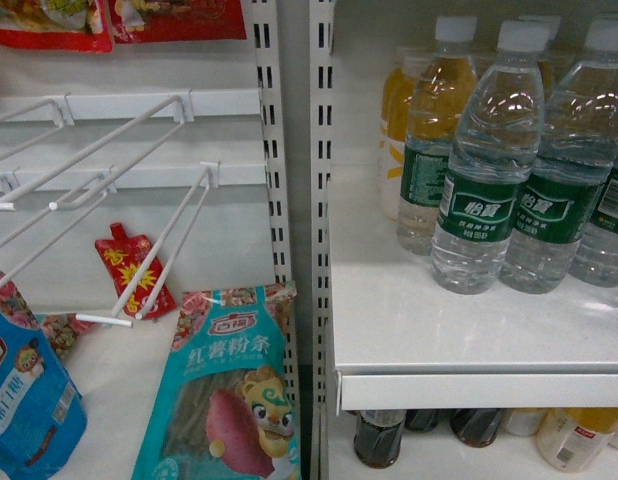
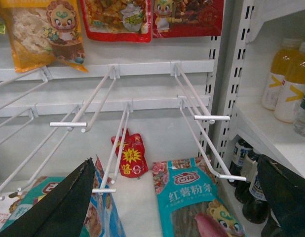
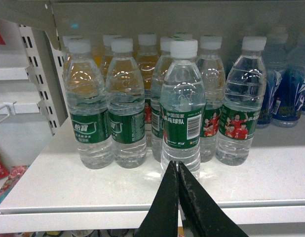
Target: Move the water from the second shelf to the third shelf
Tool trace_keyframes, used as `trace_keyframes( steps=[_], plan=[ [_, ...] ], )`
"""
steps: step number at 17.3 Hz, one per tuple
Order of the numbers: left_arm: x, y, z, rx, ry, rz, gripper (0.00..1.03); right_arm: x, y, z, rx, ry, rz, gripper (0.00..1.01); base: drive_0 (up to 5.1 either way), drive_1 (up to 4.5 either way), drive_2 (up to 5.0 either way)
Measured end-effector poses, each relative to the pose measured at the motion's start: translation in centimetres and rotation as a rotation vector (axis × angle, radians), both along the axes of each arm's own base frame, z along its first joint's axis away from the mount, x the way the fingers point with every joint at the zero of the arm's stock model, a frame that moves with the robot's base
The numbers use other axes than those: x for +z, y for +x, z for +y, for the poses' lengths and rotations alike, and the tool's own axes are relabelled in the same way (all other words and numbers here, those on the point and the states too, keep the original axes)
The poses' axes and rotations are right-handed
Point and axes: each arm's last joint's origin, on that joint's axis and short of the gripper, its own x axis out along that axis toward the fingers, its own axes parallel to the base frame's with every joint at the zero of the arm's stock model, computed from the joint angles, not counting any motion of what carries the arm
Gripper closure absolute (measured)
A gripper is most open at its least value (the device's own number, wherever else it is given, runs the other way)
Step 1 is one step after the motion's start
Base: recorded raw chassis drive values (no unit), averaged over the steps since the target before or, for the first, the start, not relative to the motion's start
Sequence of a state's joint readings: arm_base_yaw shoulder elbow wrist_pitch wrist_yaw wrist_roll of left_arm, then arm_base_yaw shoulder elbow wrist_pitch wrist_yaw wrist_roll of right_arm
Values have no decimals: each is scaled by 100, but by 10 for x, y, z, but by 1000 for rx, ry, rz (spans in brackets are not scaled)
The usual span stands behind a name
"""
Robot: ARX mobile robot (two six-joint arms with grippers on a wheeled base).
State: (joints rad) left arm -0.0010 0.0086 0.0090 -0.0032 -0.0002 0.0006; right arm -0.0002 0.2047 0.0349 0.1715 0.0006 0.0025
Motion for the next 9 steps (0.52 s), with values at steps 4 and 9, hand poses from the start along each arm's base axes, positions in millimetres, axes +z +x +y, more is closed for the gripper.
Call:
trace_keyframes(
  steps=[4,9],
  plan=[
    [0,0,0,0,0,0,5,-6,-3,0,0,0,0,99,0,0,0],
    [0,0,0,0,0,0,5,-8,-13,0,0,0,-5,99,0,0,0]
  ],
)
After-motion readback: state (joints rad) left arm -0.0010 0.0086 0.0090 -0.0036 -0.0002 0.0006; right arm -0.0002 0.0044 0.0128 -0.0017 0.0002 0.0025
